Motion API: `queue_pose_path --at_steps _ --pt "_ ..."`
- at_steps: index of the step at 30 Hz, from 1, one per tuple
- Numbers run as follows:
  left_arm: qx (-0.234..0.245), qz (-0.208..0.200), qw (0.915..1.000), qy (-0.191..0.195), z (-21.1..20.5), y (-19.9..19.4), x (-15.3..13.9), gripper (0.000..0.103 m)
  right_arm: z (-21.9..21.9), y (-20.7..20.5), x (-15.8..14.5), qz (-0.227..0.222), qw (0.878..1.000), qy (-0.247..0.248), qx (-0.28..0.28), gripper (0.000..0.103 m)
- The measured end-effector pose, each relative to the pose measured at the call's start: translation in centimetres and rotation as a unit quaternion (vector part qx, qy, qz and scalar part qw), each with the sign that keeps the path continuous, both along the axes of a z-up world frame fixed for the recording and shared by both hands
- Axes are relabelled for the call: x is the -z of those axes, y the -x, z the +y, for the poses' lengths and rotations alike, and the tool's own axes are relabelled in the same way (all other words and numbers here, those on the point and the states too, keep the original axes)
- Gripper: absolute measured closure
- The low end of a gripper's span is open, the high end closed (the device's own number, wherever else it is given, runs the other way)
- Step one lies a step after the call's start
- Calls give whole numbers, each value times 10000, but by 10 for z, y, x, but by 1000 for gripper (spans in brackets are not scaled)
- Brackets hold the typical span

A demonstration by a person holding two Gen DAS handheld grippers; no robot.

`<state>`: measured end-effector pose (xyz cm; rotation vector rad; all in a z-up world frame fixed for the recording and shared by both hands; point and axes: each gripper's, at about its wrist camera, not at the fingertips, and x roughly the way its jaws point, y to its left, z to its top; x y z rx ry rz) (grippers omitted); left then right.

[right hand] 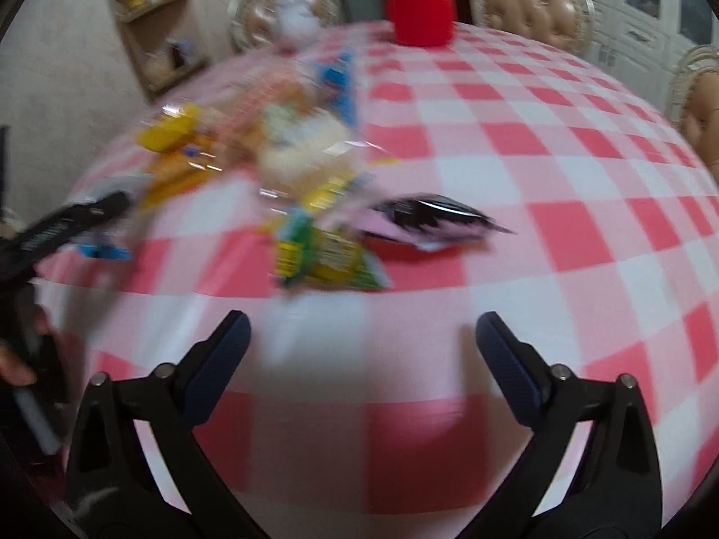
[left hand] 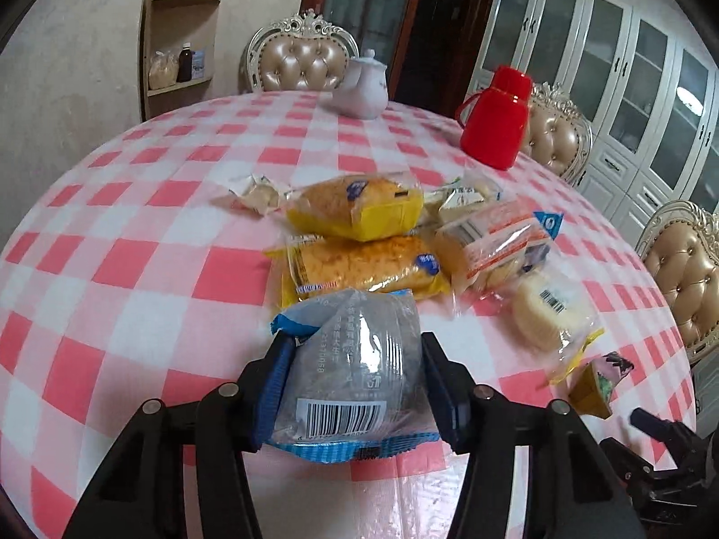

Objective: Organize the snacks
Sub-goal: 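Grasp the clear blue-trimmed bag with the left tool while the right tool grasps the green pea snack, then carry both snacks to the white box and open both tools to drop them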

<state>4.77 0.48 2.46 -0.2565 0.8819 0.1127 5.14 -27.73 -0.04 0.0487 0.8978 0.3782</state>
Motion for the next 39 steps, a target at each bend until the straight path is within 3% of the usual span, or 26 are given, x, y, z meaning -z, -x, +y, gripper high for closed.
queue_pose_path --at_steps 1,9,11,13,15,29,39 --pt "12 5 10000 -20 -2 -1 -1 47 4 -1 -1 -4 9999 -100 -76 18" --pt "223 -601 9979 -47 -9 -1 -10 47 40 -25 4 -150 9982 573 -13 26" --pt "253 -610 9978 -88 -13 -1 -11 47 43 -30 6 -108 9975 694 -39 33" --pt "279 -583 9979 -92 -14 -1 -10 47 45 -31 8 -132 9967 804 -44 49" --pt "261 -508 9983 -89 -15 -2 -8 47 41 -30 6 -146 9974 696 -80 59" --pt "245 -522 9983 -122 -15 -3 -6 47 43 -2 -9 -453 9982 -202 -341 61" --pt "-428 -768 9956 315 9 28 -10 47 47 15 -20 -555 9955 -707 -293 61"
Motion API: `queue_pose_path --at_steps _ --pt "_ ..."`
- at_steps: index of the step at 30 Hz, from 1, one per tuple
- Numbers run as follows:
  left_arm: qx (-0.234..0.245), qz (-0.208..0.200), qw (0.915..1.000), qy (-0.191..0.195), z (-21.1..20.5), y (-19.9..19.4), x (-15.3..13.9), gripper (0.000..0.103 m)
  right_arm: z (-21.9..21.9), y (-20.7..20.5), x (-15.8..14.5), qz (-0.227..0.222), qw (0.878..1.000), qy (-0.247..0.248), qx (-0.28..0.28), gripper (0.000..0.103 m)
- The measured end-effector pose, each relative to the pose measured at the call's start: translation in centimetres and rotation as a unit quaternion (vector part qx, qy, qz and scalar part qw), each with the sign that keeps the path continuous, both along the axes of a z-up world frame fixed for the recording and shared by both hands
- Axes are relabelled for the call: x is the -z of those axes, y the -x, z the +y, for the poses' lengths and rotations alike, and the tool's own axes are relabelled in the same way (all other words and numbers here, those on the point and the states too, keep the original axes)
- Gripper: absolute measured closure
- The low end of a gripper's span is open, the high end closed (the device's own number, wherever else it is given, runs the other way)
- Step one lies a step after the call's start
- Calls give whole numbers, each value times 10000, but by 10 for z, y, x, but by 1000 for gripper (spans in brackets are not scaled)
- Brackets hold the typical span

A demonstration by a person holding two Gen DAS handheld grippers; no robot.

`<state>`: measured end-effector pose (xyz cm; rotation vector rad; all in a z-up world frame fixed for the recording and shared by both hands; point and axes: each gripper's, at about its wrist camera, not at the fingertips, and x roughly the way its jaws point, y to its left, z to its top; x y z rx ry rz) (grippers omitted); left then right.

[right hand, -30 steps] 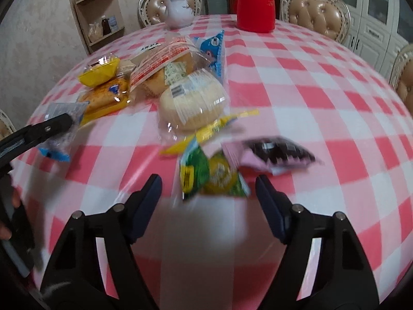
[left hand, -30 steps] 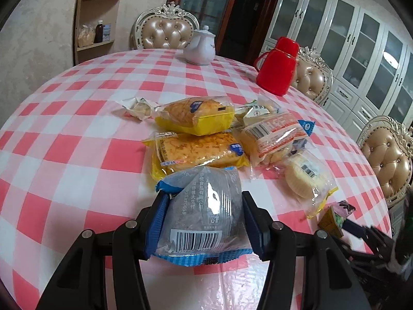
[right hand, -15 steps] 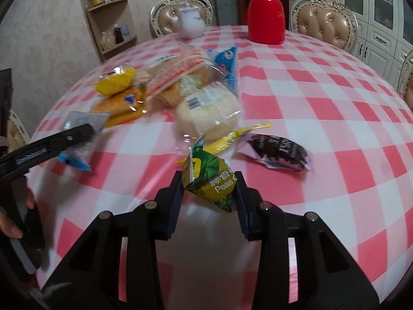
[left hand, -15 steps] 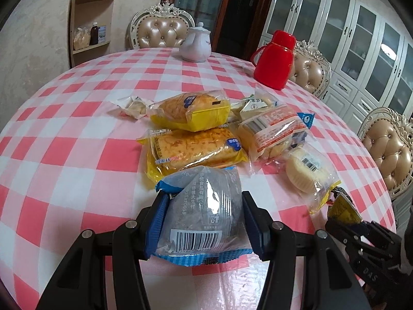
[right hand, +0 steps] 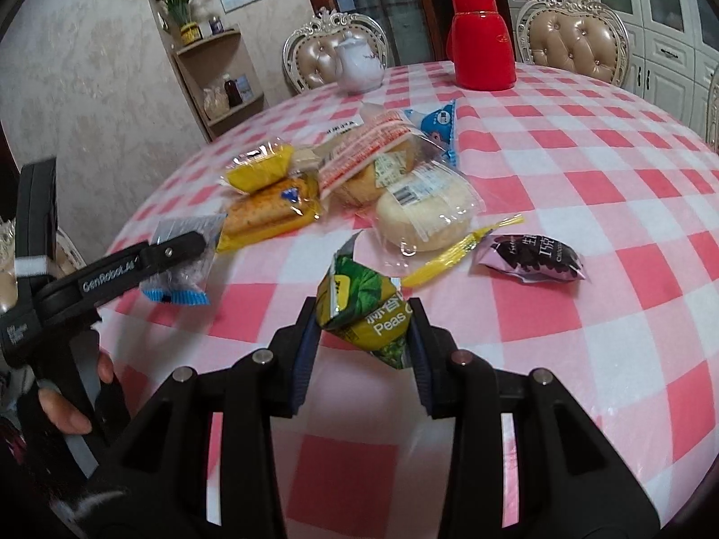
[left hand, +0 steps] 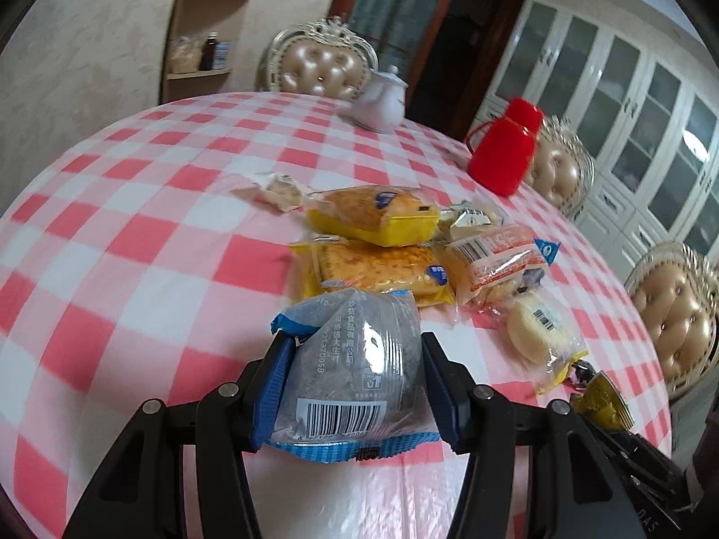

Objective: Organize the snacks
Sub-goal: 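Carry both snacks to the white box and open both tools to drop them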

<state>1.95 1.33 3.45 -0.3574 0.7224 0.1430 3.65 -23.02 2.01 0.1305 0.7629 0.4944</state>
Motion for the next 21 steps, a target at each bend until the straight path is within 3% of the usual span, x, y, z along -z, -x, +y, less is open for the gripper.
queue_pose_path --at_steps 8,21 --pt "-91 -106 9998 110 -7 52 -2 47 11 22 1 -18 9999 -8 -105 61" --pt "-308 30 9986 -429 20 138 -27 47 45 66 2 1 9980 -187 -601 61"
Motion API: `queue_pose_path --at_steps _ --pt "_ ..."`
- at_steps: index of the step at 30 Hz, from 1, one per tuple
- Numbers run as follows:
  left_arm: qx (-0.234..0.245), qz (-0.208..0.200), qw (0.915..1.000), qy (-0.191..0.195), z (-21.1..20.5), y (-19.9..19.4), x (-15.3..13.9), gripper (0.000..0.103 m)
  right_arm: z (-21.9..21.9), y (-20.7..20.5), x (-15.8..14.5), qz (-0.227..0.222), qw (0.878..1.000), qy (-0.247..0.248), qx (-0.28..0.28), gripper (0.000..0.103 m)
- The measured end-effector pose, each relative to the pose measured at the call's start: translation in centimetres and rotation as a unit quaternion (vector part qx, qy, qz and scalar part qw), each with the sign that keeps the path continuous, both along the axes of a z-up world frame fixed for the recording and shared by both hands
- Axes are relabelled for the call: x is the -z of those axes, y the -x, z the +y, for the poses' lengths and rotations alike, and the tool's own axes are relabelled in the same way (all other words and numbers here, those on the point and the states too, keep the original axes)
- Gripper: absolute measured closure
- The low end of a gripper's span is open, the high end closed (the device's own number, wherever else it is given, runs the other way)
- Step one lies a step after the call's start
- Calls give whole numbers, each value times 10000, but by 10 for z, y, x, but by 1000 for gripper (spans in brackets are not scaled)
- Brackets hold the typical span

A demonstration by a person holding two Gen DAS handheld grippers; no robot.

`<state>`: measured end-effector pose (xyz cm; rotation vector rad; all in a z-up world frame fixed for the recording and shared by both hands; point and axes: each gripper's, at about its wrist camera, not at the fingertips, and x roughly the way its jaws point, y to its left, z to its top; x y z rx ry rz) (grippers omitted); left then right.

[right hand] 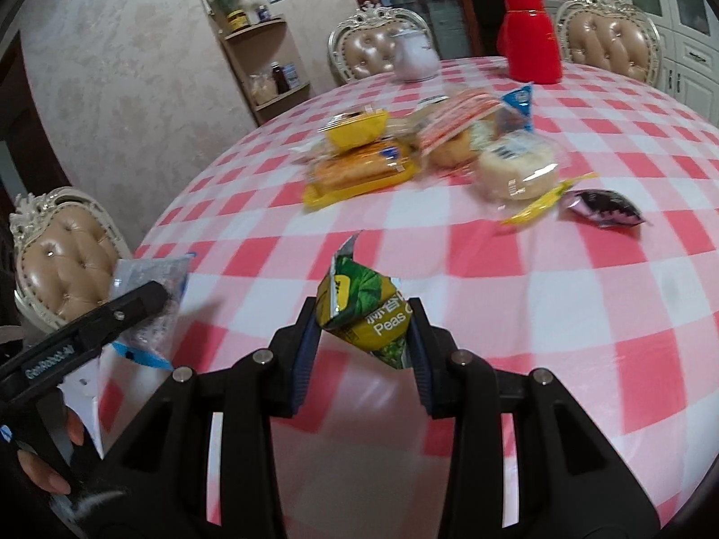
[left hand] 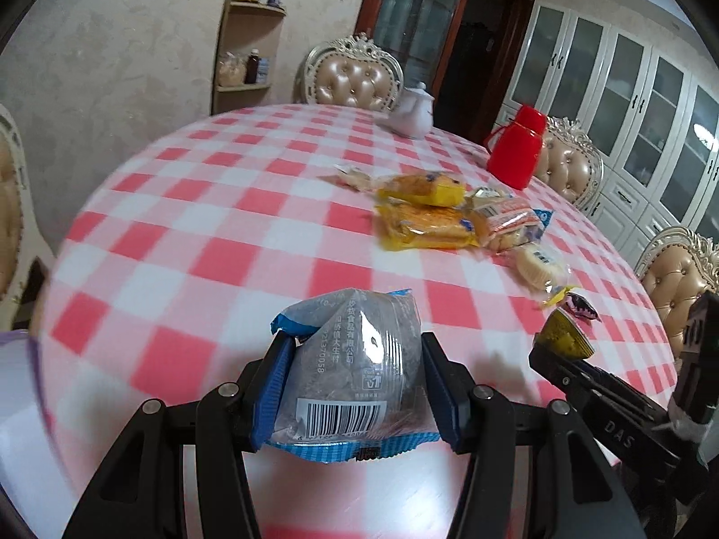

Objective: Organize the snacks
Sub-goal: 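Carry both snacks to the white box and open both tools to drop them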

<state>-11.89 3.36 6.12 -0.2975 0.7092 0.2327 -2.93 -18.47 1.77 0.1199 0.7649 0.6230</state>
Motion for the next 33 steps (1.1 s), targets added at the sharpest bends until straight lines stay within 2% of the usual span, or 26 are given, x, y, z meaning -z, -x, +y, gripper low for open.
queue_pose_path --at_steps 9,19,25,33 --pt "-134 24 9996 -242 29 55 -12 47 33 33 -1 -117 9991 41 -402 61" --pt "-395 259 9980 -416 64 111 -7 47 81 73 -3 -70 9945 8 -1042 61" --pt "-678 352 9963 -402 93 141 -2 46 118 110 -13 -250 9870 159 -1581 61" --pt "-906 465 9938 -446 122 169 1 46 164 168 -26 -549 9699 342 -2349 61"
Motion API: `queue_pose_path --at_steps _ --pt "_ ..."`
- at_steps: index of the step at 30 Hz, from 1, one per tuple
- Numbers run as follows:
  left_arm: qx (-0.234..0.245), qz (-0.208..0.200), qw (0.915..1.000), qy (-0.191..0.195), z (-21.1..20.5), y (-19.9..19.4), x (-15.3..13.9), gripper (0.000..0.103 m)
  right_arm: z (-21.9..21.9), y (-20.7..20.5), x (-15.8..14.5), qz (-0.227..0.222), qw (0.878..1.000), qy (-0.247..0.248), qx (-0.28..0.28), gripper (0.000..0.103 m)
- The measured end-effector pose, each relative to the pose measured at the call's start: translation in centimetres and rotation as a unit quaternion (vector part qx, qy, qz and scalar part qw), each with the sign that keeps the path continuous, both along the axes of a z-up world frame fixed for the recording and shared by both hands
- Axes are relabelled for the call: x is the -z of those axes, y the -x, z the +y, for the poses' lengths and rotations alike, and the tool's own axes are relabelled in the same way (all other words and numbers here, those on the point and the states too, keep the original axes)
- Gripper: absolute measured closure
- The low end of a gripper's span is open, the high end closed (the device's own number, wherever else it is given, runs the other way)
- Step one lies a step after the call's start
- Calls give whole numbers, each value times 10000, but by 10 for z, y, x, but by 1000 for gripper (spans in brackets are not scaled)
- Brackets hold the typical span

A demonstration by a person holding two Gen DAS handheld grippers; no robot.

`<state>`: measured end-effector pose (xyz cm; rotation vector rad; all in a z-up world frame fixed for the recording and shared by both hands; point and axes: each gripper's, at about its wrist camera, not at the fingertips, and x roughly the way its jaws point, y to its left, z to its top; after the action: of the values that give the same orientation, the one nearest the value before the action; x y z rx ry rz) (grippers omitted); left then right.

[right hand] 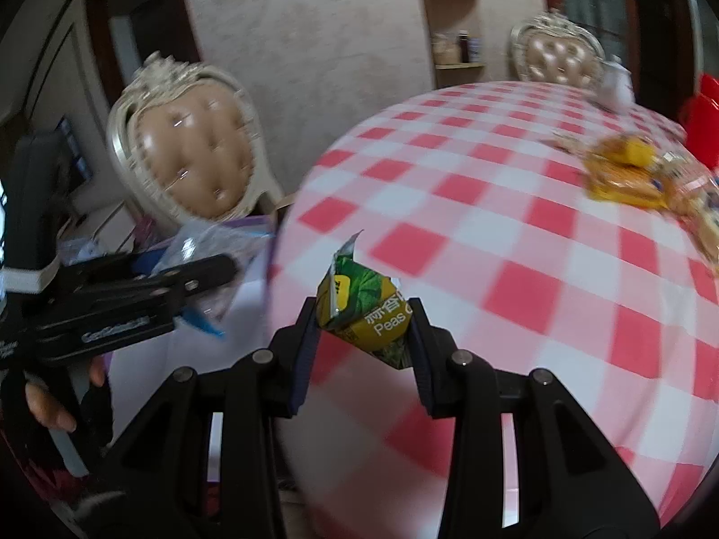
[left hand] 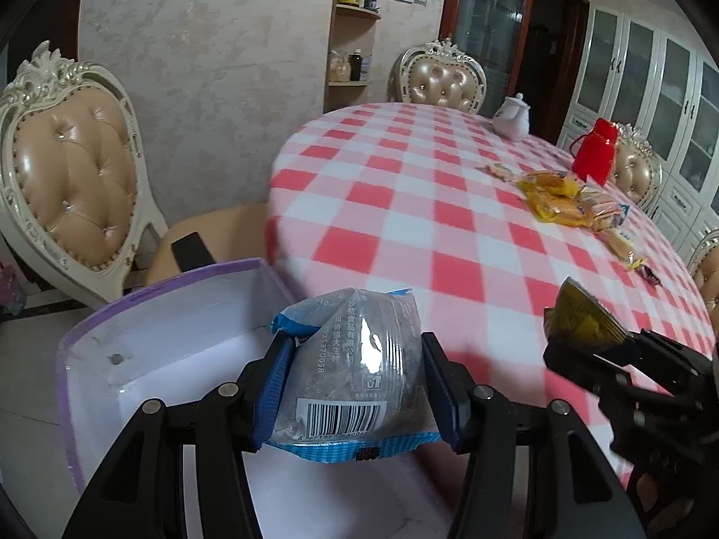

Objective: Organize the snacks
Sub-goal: 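Carry both snacks to the white box and open both tools to drop them, then return to the table and grasp the dark chocolate bar with the right tool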

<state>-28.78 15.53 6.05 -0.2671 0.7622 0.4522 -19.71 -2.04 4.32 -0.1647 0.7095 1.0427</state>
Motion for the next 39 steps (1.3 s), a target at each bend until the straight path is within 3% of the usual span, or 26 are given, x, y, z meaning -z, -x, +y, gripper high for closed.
queue_pose_path --at_steps 8,17,23,25,28,31,36,39 --pt "-397 163 9990 -118 37 39 1 46 42 51 6 -129 9971 250 -704 61" --pt "-1011 315 9942 188 90 72 19 46 67 92 15 -52 9900 428 -1340 61" --pt "-1175 251 9925 244 101 82 19 46 79 100 23 218 9864 434 -1568 60" --pt "-1252 247 9916 231 103 85 17 42 81 101 25 271 9866 406 -1558 59" --pt "-1346 151 9903 311 105 88 17 24 81 100 25 361 9867 348 -1544 51" --pt "-1333 44 9905 323 103 87 15 22 72 91 21 451 9893 226 -1370 38" --pt "-1110 -218 9933 238 83 77 8 21 44 61 15 789 9911 2 -1076 34" --pt "-850 -445 9953 108 58 64 0 19 13 35 9 711 9954 -81 -640 33"
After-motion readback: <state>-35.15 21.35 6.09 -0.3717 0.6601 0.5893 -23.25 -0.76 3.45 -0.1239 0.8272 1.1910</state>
